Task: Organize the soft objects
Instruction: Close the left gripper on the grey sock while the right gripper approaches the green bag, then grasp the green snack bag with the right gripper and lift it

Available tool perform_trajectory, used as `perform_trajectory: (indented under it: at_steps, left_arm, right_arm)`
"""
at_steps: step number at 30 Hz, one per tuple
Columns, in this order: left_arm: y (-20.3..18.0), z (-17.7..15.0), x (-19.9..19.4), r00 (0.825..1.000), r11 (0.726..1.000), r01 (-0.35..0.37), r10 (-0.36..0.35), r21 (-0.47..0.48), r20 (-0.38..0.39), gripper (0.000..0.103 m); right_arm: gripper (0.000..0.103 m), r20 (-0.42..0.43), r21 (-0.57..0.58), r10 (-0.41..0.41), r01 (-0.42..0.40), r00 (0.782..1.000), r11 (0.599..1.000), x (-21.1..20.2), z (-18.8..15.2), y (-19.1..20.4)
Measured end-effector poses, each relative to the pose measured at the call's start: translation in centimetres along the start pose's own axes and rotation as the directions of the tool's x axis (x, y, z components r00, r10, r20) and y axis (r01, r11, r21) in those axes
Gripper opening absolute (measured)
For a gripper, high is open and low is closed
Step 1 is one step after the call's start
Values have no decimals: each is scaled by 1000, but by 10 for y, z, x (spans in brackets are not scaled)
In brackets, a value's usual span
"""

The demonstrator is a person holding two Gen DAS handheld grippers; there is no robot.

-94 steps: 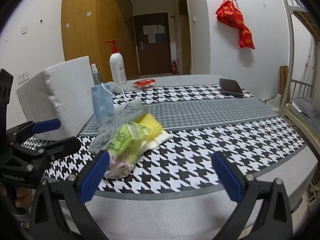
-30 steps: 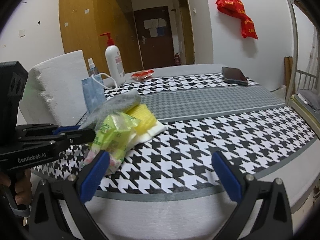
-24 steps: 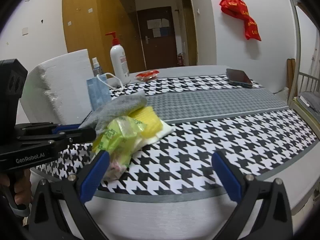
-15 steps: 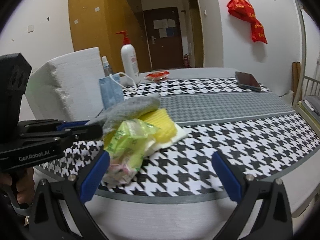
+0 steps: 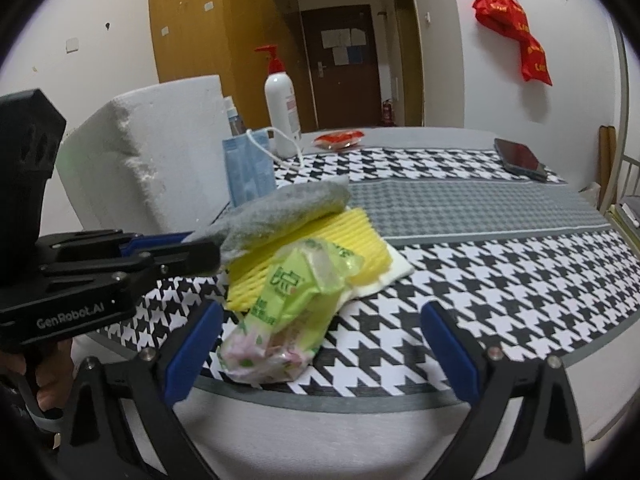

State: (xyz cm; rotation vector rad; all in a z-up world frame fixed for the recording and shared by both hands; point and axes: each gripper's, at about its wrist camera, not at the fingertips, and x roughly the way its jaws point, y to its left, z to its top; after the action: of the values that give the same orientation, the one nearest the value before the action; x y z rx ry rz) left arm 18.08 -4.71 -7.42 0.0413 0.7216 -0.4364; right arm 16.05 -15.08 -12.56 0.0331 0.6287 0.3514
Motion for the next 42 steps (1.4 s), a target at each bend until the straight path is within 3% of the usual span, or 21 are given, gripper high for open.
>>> perform_trajectory:
  at_steps: [12,20,25,42]
  left_arm:
    - [2,-1,-1,1000,1000,2,-2,8,1,21]
    - [1,-1,-1,1000,1000,1,-1,10,2,21]
    - [0,0,-1,1000,1000,0,0,12,6,21]
    - [-17,19,-5,998,999,0,-4,52,59,17]
  right_arm:
    - [85,-45,12,38,-38,998,999,13,-1,2]
    - [58,-52,7,50,-50,997,999,12,-2,4]
    - [47,-52,2,55,-55,997,998,9,-2,2]
    - [41,-12,17,17,-17,1000,1000,-6,2,-14]
